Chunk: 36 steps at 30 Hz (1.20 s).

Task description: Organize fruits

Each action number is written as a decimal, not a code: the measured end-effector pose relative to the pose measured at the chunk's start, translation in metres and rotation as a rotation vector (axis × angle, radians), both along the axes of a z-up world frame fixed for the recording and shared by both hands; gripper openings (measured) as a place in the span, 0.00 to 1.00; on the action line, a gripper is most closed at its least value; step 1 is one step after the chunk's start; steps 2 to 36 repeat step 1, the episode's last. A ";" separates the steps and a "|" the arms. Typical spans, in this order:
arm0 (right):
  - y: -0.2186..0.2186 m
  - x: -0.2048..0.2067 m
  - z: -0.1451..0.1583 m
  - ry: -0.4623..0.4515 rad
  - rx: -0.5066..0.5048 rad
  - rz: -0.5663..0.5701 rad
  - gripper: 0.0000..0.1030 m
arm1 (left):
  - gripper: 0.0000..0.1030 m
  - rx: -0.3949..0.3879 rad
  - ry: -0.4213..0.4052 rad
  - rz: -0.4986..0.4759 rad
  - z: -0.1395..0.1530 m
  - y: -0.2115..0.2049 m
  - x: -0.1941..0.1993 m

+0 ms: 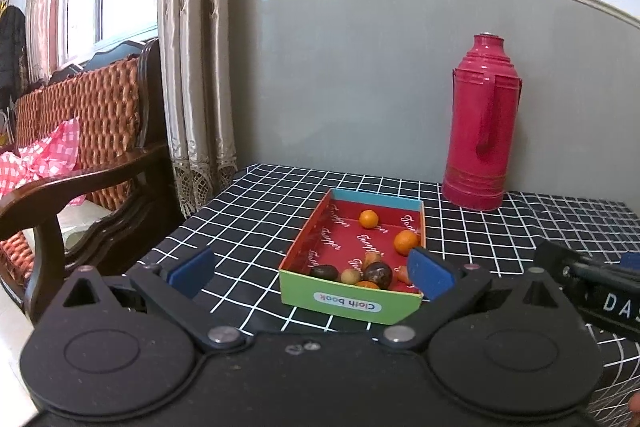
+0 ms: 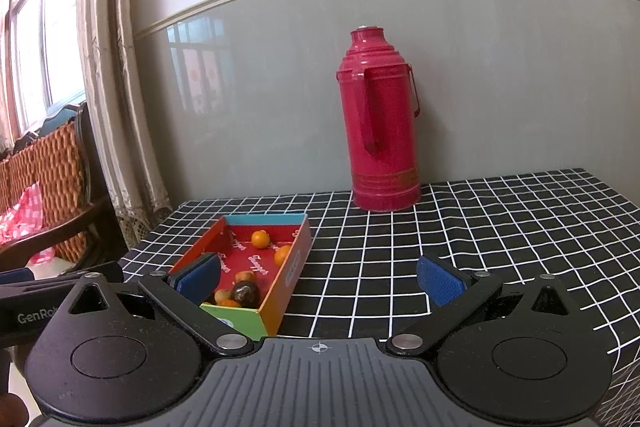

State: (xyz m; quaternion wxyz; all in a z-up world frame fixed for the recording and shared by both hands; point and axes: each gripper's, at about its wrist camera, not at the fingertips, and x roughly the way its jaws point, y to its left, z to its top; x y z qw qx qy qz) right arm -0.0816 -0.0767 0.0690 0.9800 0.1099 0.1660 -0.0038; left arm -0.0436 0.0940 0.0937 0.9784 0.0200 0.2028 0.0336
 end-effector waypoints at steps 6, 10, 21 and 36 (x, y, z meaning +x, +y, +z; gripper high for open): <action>-0.001 0.002 -0.002 0.004 0.003 -0.002 1.00 | 0.94 0.007 0.005 -0.005 -0.002 -0.002 0.002; -0.001 0.002 -0.002 0.004 0.003 -0.002 1.00 | 0.94 0.007 0.005 -0.005 -0.002 -0.002 0.002; -0.001 0.002 -0.002 0.004 0.003 -0.002 1.00 | 0.94 0.007 0.005 -0.005 -0.002 -0.002 0.002; -0.001 0.002 -0.002 0.004 0.003 -0.002 1.00 | 0.94 0.007 0.005 -0.005 -0.002 -0.002 0.002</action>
